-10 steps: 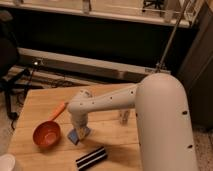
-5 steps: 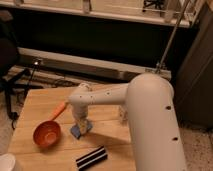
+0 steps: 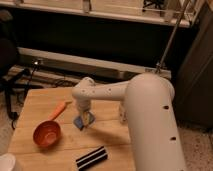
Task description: Wipe the white sponge on the table
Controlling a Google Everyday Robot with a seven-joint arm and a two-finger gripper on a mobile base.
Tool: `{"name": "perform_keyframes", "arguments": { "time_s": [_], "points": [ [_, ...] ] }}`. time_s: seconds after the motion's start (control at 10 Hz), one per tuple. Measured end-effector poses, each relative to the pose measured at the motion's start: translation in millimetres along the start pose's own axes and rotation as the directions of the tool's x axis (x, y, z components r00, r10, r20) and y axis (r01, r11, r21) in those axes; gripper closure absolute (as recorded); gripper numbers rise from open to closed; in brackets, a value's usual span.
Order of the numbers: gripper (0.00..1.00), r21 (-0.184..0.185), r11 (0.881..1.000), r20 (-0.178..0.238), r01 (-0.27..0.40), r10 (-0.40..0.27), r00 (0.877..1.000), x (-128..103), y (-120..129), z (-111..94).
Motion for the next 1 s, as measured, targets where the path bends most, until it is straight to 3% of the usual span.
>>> {"name": "perform_keyframes", "arguments": {
  "time_s": [0.5,0.9,1.0],
  "points": [
    [0.69,0.022,0.99,-0.037,-0.137,0.137,0.99,62,18,-17],
    [0.69,0.03,0.968,-0.04,-0.247,0.248,0.968,101,43,-35],
    [0.69,0.023,0.958,-0.029,-0.284,0.285,0.958,109,55,-37]
  ]
}}
